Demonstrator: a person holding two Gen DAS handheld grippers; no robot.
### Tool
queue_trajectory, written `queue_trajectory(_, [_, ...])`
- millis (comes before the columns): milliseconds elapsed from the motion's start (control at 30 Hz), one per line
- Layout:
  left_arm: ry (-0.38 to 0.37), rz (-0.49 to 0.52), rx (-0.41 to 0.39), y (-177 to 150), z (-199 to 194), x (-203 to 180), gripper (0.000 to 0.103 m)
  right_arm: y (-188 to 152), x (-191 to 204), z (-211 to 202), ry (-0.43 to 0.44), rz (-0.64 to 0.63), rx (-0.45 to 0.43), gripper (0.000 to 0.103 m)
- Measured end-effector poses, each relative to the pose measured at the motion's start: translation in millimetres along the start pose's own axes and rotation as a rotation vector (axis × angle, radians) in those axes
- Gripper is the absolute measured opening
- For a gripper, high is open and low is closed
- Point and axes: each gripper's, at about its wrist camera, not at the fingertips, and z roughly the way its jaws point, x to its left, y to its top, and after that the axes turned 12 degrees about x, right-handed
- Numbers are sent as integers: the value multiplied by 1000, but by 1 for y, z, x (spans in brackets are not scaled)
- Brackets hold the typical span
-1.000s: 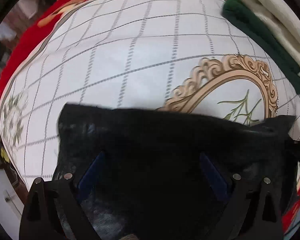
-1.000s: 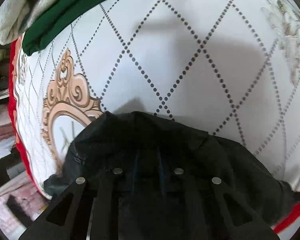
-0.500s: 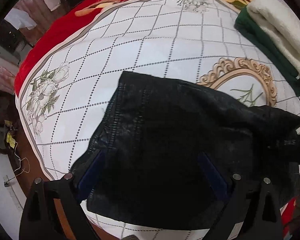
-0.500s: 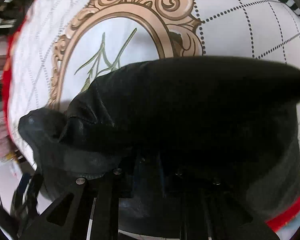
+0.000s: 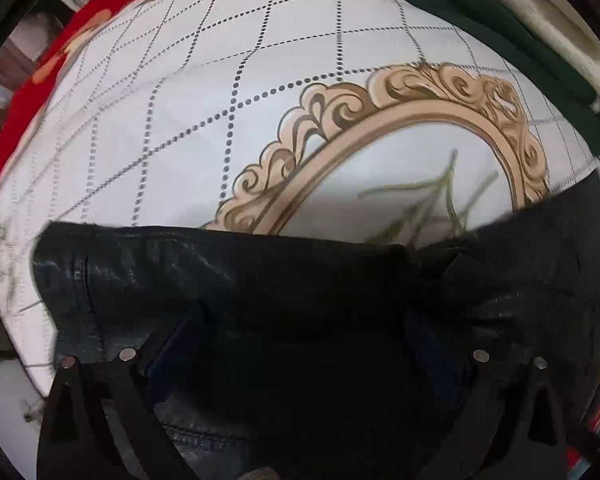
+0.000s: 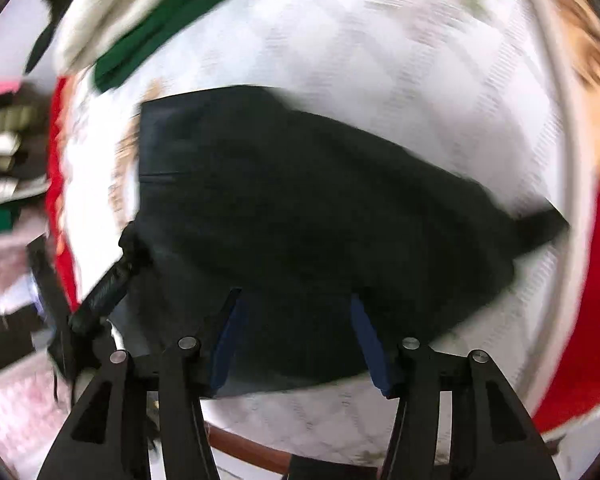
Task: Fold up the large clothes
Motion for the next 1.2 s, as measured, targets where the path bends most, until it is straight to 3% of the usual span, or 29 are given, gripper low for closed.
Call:
queue_trajectory(133, [53,38,-41,-14,-27,-1,103,-11,-28,-8,18,46,5,52])
queue_trajectory(267, [47,38,-81,-42,-59,-4,103,-14,-15,-15,-41,-18,-83,51])
queue_trajectory(433, [133,70,-87,-74,-59,-21,103,9,8,38,-139,-6,-25,37])
queue_trajectory(533, [152,79,-76,-86,-55,-22,103,16,7,54,-168,-17,-19,37])
queue_trajectory(667, [157,83,-64,-83,-52,-27,103,13,5,55,-204,-5,-19,37])
queue_trajectory(967, [167,102,-97,-80,-64,-36,103,14,1,50,-179,-5,0,37])
queue_trajectory(1200, [159,110,-93,-84,-64,-43,103,42,-2,67,-179,25,9,37])
